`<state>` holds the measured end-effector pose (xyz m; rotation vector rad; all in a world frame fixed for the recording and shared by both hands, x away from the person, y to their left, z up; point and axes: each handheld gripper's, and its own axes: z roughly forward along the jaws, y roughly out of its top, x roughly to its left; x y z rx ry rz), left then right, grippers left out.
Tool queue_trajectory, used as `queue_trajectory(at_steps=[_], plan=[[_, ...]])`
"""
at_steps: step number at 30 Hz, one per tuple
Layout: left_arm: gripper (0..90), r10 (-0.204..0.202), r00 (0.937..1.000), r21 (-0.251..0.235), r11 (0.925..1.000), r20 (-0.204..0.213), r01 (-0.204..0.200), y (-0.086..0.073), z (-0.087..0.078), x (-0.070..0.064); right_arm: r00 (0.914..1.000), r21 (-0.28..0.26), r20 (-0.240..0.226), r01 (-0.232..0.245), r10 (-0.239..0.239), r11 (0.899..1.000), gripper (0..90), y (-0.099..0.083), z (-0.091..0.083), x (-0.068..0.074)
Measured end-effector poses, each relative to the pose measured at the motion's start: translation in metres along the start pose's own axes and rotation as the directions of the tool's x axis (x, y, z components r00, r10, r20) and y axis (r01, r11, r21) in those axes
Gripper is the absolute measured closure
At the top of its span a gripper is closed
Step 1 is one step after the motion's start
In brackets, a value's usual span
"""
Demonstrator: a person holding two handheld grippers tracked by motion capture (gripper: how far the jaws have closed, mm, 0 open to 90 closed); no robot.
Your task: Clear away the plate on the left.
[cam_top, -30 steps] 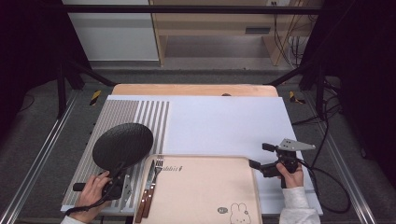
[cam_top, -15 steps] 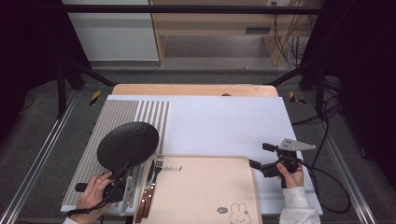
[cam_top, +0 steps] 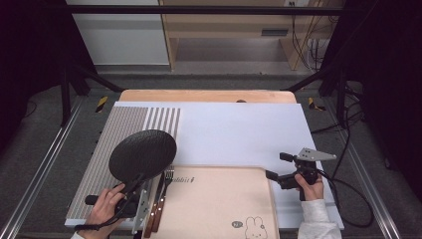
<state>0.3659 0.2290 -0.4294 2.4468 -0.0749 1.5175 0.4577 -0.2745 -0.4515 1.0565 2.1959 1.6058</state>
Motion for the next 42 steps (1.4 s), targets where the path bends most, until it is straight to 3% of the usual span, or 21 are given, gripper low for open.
queue_trajectory(at_steps=[10, 22, 36, 42], plan=[[84.8, 0.022, 0.9998, -0.068, 0.9975, 0.002, -0.022, 0.027, -0.009, 0.009, 1.0, -0.001, -0.002, 0.003, -0.003, 1.0, 0.3, 0.0, 0.0, 0.0], [84.4, 0.048, 0.9987, -0.115, 0.9922, 0.015, -0.046, 0.052, -0.015, 0.012, 1.0, -0.006, 0.002, 0.005, -0.005, 1.0, 0.3, 0.001, -0.002, 0.0], [83.9, 0.066, 0.9964, -0.207, 0.9769, 0.053, -0.053, 0.08, -0.019, 0.01, 1.0, -0.007, 0.0, 0.005, -0.005, 1.0, 0.3, 0.001, -0.002, 0.001], [83.9, 0.093, 0.993, -0.223, 0.972, 0.073, -0.075, 0.09, -0.02, 0.006, 1.0, -0.005, 0.0, 0.005, -0.005, 1.0, 0.3, 0.001, -0.001, 0.001]])
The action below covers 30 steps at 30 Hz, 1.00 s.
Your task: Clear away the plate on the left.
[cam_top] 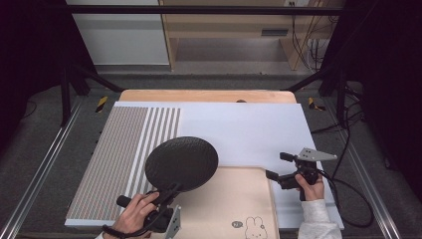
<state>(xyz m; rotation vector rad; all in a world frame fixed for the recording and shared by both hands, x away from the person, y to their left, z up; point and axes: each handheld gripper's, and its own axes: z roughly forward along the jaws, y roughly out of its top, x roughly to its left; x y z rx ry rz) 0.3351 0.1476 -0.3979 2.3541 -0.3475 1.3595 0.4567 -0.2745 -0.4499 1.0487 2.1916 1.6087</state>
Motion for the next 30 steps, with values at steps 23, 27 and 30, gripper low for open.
queue_trajectory(at_steps=[23, 27, 30], plan=[[83.2, -0.014, 0.9978, -0.062, 0.9979, 0.065, 0.018, 0.03, -0.004, -0.014, 1.0, -0.003, 0.001, 0.005, -0.005, 1.0, 0.3, 0.0, -0.001, 0.0], [83.5, -0.01, 0.997, -0.06, 0.9981, 0.077, 0.015, 0.032, -0.007, -0.017, 1.0, -0.003, 0.001, 0.004, -0.004, 1.0, 0.3, 0.0, -0.001, 0.0], [83.5, -0.022, 0.996, -0.067, 0.9973, 0.086, 0.028, 0.034, -0.007, -0.019, 1.0, -0.003, 0.001, 0.003, -0.003, 1.0, 0.3, 0.001, -0.001, 0.0]])
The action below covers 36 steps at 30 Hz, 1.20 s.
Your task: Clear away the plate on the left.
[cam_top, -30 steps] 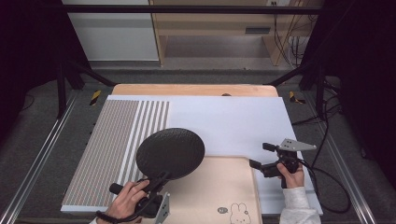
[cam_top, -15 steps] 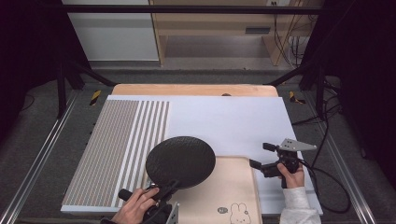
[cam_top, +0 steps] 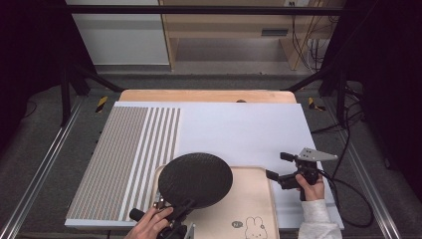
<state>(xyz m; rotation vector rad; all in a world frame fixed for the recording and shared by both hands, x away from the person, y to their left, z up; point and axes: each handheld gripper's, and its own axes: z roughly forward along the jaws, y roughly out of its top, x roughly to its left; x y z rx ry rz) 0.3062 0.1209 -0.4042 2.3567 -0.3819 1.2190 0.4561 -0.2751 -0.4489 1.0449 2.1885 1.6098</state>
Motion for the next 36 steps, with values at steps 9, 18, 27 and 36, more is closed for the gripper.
queue_trajectory(at_steps=[9, 18, 27, 36], plan=[[83.3, -0.003, 0.9992, -0.017, 0.9998, 0.04, 0.004, 0.007, 0.001, -0.009, 1.0, 0.0, 0.001, 0.0, 0.0, 1.0, 0.4, 0.0, 0.0, 0.0], [83.2, 0.013, 0.9968, -0.022, 0.9997, 0.079, -0.011, 0.011, 0.006, -0.019, 1.0, 0.0, 0.001, 0.001, -0.001, 1.0, 0.3, 0.0, 0.0, 0.0], [82.1, 0.01, 0.9946, -0.017, 0.9998, 0.103, -0.009, 0.01, 0.014, -0.025, 1.0, 0.0, 0.0, -0.001, 0.001, 1.0, 0.3, 0.0, 0.0, 0.0], [83.8, 0.034, 0.992, -0.024, 0.9992, 0.122, -0.032, 0.01, 0.018, -0.03, 1.0, -0.002, -0.002, -0.002, 0.002, 1.0, 0.3, 0.0, 0.0, 0.0]])
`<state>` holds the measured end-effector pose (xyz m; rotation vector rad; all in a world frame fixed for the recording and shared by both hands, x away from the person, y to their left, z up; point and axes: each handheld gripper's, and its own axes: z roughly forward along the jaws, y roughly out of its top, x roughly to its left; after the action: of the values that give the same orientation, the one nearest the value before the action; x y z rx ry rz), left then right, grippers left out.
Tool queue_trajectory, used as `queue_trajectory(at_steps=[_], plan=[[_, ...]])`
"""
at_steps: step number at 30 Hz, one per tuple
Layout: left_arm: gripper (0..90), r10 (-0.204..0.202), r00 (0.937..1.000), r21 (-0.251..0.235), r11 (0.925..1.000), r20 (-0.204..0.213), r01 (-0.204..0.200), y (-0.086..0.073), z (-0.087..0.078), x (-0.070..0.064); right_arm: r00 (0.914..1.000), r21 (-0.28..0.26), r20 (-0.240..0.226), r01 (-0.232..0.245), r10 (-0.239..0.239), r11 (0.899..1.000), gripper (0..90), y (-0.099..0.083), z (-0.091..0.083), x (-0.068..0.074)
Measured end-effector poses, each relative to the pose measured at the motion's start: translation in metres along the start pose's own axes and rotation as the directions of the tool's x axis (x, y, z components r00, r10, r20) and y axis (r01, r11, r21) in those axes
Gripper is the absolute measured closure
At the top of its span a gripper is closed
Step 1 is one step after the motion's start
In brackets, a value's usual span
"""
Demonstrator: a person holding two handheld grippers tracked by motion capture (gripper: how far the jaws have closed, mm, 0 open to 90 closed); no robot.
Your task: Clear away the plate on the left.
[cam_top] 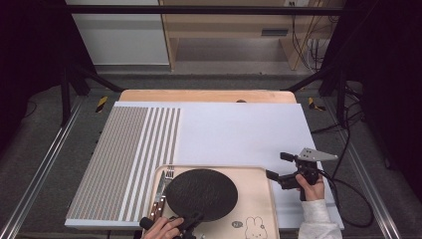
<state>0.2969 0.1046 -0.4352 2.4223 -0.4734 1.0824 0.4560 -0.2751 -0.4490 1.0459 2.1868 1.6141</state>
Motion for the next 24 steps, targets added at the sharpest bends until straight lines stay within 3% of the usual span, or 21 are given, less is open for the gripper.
queue_trajectory(at_steps=[11, 24], plan=[[81.6, -0.02, 0.9966, -0.01, 0.9997, 0.079, 0.021, 0.003, 0.005, -0.009, 1.0, 0.0, 0.001, 0.0, 0.0, 1.0, 0.3, 0.0, 0.0, 0.0], [72.4, -0.066, 0.9864, 0.019, 0.9978, 0.151, 0.064, 0.001, 0.015, -0.019, 1.0, 0.0, -0.001, 0.001, -0.001, 1.0, 0.3, 0.0, 0.0, 0.0]])
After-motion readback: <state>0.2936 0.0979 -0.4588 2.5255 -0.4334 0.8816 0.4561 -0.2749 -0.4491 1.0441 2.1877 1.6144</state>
